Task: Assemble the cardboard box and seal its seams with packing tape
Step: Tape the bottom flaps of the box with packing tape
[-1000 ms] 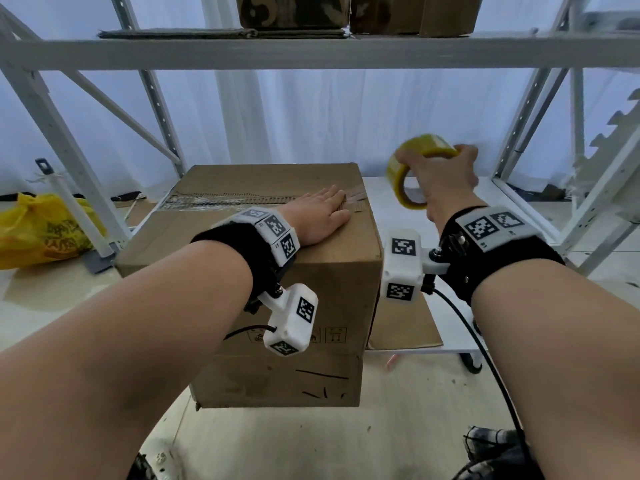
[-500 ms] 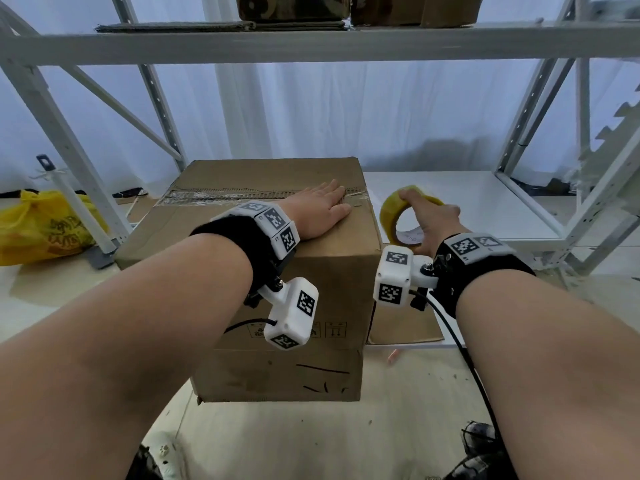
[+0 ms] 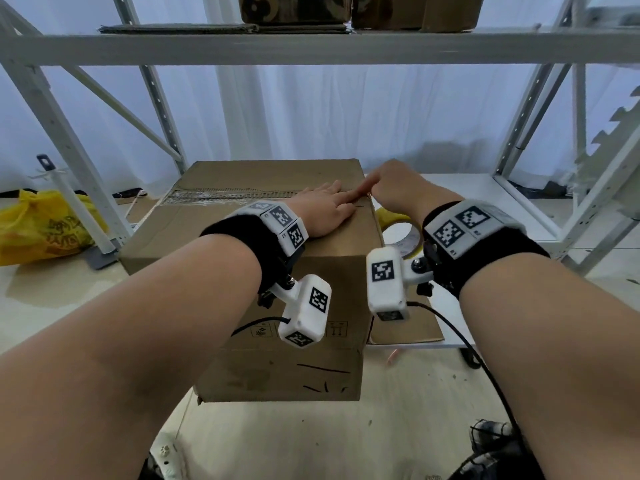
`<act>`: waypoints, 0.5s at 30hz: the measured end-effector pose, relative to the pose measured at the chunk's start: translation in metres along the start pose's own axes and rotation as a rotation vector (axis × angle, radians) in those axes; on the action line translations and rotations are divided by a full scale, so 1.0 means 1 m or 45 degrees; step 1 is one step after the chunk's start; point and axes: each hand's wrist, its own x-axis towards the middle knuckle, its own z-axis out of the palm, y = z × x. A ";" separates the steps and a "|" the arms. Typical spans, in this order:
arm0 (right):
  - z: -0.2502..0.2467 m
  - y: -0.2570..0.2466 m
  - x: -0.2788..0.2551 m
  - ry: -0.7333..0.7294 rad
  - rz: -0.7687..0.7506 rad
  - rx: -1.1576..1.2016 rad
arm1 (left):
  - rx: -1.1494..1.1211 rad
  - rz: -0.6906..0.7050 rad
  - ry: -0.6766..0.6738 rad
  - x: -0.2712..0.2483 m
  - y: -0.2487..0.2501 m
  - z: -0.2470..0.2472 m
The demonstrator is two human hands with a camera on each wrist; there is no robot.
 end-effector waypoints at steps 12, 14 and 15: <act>0.035 -0.049 -0.008 -0.064 0.233 -0.867 | -0.032 -0.169 0.000 -0.045 -0.051 0.000; 0.036 -0.053 -0.009 -0.089 0.290 -0.908 | -0.048 -0.211 0.012 -0.057 -0.065 -0.001; 0.038 -0.055 -0.010 -0.099 0.311 -0.929 | -0.054 -0.236 0.018 -0.063 -0.074 -0.001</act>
